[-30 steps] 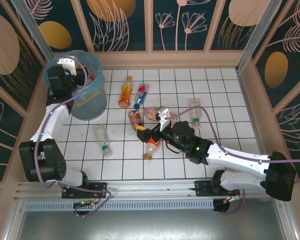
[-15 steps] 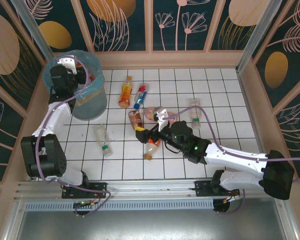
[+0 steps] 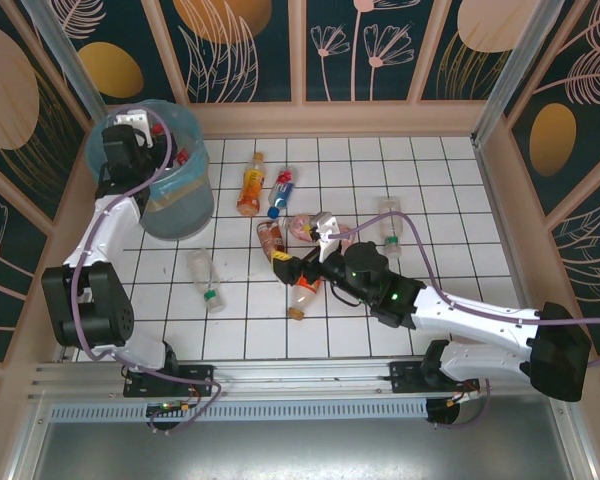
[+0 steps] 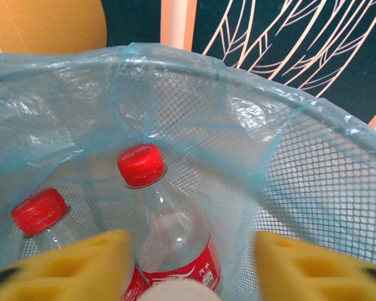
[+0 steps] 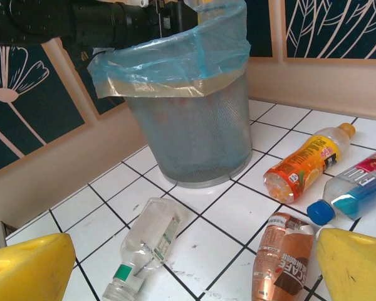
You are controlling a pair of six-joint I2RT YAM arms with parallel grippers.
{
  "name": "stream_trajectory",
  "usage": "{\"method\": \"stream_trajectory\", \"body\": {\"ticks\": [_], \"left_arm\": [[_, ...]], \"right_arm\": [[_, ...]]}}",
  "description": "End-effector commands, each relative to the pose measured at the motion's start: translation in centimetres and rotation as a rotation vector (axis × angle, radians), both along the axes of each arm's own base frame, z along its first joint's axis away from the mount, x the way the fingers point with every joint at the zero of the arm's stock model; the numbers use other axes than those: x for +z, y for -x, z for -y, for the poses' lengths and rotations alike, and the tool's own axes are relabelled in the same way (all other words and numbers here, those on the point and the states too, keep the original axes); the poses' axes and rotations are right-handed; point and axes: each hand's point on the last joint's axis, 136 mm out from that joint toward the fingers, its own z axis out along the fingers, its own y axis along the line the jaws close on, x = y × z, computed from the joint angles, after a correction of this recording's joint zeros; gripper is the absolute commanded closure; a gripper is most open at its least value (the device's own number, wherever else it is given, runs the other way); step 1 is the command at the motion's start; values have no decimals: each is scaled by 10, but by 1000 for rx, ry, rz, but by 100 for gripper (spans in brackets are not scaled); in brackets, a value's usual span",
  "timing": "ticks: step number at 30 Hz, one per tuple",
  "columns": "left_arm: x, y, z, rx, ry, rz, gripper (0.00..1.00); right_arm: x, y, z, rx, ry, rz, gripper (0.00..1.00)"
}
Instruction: Put the plastic bottles in the bin
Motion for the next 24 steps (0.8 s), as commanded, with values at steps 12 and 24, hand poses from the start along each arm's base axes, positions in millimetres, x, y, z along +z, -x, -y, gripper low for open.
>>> {"method": "stream_trajectory", "body": {"ticks": [12, 24], "left_arm": [[119, 16, -6, 56, 51, 135, 44], [24, -36, -2, 32, 111, -161, 100]], "right_arm": [[12, -8, -4, -28, -23, 6, 1], [7, -7, 6, -51, -35, -20, 1]]}}
